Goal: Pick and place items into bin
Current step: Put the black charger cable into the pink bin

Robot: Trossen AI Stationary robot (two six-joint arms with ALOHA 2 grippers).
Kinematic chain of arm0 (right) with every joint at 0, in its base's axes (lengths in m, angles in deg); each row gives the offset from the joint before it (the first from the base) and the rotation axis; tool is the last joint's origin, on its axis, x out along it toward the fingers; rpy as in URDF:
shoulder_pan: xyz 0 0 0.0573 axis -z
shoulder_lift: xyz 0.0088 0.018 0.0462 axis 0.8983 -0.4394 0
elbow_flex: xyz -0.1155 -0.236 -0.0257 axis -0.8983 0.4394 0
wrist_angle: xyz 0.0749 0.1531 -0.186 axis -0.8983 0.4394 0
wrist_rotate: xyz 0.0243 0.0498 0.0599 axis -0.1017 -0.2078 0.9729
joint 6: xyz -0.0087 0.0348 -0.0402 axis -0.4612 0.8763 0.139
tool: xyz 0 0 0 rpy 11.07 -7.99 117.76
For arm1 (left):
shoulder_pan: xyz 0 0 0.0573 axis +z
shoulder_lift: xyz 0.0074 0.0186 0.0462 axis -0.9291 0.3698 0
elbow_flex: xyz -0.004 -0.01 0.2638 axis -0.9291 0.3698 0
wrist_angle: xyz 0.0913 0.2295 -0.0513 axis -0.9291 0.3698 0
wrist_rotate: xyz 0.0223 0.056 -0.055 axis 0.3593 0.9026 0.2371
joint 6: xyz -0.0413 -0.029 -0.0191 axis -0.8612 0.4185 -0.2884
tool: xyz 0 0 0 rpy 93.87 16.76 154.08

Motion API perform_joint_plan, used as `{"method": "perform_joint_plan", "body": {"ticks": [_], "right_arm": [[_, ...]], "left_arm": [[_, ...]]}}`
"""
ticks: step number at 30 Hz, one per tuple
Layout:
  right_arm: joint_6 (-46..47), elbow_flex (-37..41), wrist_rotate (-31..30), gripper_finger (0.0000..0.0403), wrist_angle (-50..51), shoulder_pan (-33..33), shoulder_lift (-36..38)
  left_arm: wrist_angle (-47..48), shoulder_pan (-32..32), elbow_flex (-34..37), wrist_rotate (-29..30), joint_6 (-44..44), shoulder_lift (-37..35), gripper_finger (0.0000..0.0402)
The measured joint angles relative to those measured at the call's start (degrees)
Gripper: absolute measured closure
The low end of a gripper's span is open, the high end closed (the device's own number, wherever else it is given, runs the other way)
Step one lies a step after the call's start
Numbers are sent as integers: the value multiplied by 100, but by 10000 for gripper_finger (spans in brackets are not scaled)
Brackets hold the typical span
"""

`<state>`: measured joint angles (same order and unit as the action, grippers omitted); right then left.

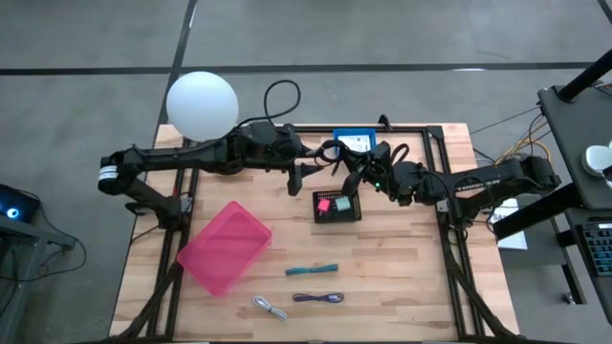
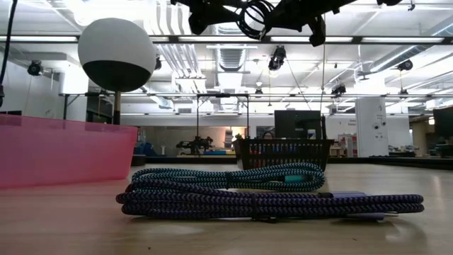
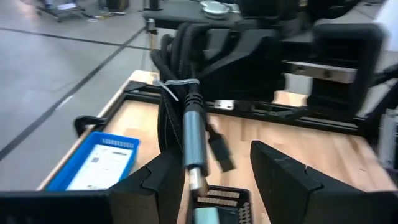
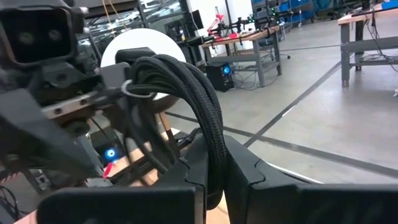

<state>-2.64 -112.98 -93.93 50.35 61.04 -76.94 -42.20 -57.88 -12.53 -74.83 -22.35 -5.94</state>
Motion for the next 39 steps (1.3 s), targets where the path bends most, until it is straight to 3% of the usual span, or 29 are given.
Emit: {"method": "perform_joint_plan", "body": {"ticks": [4,20,39], "right_arm": [[-79,-47,59,390,-8,-2,0],[-482,-137,120,390,-37,24,87],[-418,-130,232,390,-9,28,74]], "left_arm": [[-1,0,0,262,0,0,235],[846,-2,0,218,-4,-33,235],[-183,0,-2,565,-7,-24,235]]}}
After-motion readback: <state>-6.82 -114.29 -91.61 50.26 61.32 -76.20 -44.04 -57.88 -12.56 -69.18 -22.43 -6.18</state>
